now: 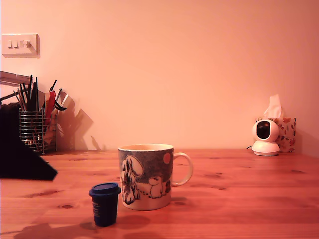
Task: Pick up the coffee capsules on the table and drop them inside the coffee cup
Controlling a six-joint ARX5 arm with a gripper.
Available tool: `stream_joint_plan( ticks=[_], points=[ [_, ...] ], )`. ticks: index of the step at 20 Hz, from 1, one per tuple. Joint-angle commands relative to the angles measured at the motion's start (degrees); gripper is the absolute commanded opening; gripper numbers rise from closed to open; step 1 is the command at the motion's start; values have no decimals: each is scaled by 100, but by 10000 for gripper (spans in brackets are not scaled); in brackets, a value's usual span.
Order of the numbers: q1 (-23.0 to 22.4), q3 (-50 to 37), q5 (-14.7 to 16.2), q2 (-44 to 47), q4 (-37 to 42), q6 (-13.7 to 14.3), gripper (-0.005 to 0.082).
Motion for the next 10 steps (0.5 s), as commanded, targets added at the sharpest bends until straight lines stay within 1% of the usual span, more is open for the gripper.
stream_joint_plan(
  ticks=[1, 7, 9, 10],
  points=[
    [-17, 15, 129, 162, 190, 111, 531],
    [-17, 15, 487, 649, 616, 181, 528],
    [-17, 20, 599, 813, 765, 361, 528],
    [-17, 28, 608, 901, 822, 372, 528]
  ],
)
